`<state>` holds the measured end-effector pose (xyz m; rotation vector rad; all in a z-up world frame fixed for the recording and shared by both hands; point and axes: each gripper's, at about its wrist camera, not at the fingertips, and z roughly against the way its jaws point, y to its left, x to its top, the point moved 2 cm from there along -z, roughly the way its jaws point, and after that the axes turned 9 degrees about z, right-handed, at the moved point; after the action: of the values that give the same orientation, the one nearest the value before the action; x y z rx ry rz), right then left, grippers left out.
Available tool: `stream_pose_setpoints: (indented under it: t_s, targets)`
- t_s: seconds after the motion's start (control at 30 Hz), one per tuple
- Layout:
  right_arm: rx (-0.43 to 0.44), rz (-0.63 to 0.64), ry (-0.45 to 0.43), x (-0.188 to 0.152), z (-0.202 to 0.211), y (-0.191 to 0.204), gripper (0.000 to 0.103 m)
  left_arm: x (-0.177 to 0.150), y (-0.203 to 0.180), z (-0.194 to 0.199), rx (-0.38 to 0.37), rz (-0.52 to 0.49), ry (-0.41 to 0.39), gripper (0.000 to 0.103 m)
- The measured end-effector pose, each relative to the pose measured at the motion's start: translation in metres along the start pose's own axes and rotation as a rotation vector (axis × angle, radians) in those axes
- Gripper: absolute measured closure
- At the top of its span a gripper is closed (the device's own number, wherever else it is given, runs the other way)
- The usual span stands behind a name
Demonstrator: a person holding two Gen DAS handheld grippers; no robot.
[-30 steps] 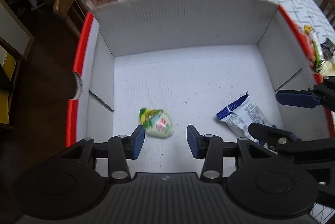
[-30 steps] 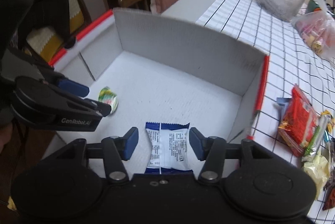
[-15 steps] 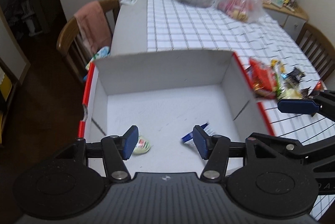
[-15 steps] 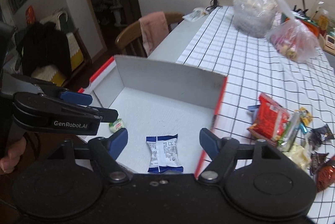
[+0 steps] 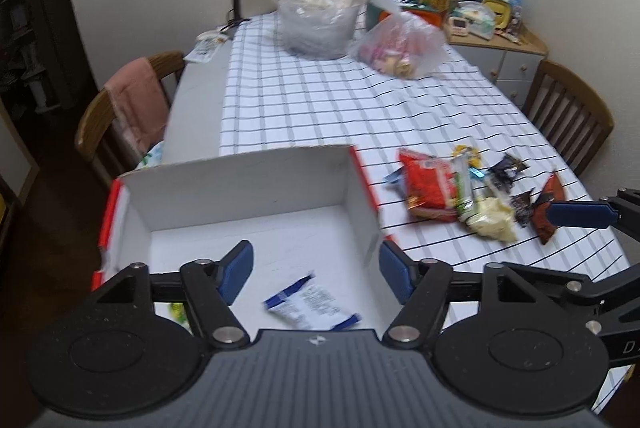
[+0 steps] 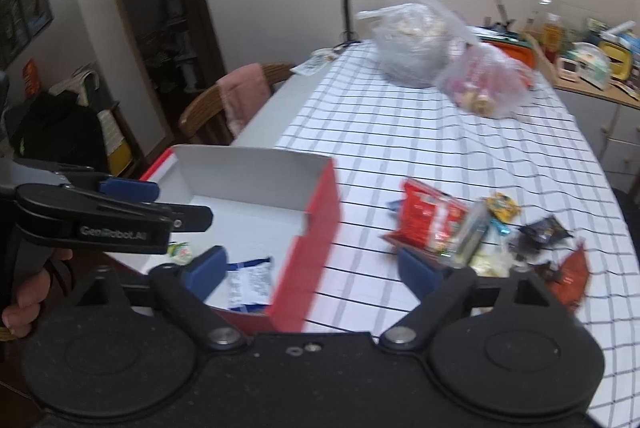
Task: Organize snacks
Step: 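Withdraw both open grippers from the box back to the snack pile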
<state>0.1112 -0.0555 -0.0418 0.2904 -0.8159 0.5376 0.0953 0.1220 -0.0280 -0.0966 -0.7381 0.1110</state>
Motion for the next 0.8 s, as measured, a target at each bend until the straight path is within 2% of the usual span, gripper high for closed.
stream_pose_setpoints:
  t_s: [0.17,0.47,0.63,0.8]
  targets:
    - [-0.045,-0.033,-0.010,-0.017,0.018,-0.041,0.002,0.000,-0.040,-0.007,-0.041,0.002,0.001,0.028]
    - [-0.128,-0.058,0.026,-0.043,0.030,-0.121,0.000,-0.002,-0.111,-0.043,-0.058,0.012,0.020,0.026]
    - [-0.175,-0.071,0.052,-0.055,0.023,-0.163,0.000,0.005,-0.141,-0.068,-0.058,0.013,0.025,0.026]
    - [-0.201,-0.117,0.089,-0.060,-0.001,-0.200,0.000,0.012,-0.161,-0.096,-0.065,0.013,0.031,0.026]
